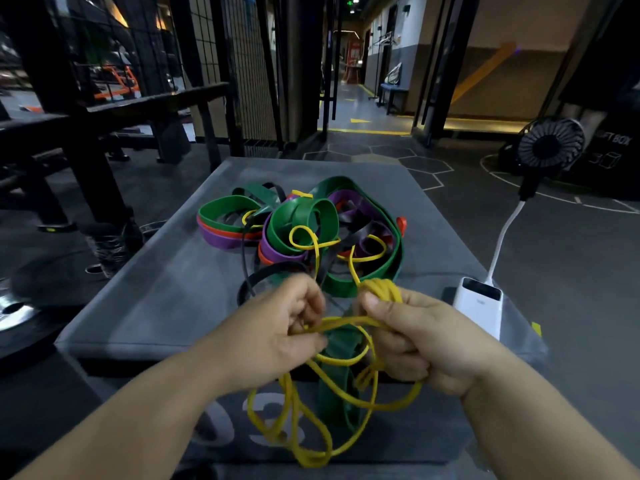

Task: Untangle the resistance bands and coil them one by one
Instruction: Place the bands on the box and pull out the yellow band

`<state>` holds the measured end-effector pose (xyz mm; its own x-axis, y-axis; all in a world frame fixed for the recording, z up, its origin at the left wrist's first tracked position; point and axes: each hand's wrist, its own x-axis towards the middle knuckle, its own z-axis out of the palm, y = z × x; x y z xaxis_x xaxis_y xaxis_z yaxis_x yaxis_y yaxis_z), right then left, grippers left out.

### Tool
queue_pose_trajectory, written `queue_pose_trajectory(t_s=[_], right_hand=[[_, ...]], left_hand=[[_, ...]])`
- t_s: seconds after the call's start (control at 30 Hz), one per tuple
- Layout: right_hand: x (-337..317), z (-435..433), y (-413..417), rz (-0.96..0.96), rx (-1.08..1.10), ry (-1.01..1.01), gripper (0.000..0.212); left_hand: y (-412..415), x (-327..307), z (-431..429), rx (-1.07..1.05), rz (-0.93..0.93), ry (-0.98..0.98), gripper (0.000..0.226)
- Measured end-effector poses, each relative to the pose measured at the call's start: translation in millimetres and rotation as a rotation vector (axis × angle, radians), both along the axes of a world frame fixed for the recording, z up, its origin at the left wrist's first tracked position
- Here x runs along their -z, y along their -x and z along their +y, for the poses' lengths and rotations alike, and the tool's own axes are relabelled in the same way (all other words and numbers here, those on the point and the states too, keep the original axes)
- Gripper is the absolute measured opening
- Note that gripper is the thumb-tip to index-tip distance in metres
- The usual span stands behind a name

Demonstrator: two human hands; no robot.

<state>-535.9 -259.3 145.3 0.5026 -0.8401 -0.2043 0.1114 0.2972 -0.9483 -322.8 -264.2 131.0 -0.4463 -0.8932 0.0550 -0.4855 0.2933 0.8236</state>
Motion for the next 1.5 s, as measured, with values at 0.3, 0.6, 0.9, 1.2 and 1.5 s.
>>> queue_pose_trajectory(t_s=[0.3,0.6,0.9,1.2,1.5], right_hand=[[-1.0,-6.0,21.4,0.079,-0.151,0.084,0.065],[24.1,2.4,-0.2,-0.131,-0.541,-0.044,0.052],[30.3,5.5,-12.9,-0.339,-0.715,-0.120,0.031],[17.0,-4.9,-6.6,-0.721,-0.367,-0.036,0.022],[-14.5,-11.4,39.0,-0.966,-0.148,-0.011,0.009]], left_hand=[[-10.3,-7.9,0.8,0.196,0.425,-0.344,0.022],[4.3,-1.3,-0.8,0.134,0.382,-0.207,0.025],[10.6,4.5,-0.3,0.027,0.473,-0.130,0.027],[22.1,27.9,-0.6,0.006,0.348,-0.263,0.021],[24.6,37.7,0.2,0.017,-0.184,-0.101,0.012]])
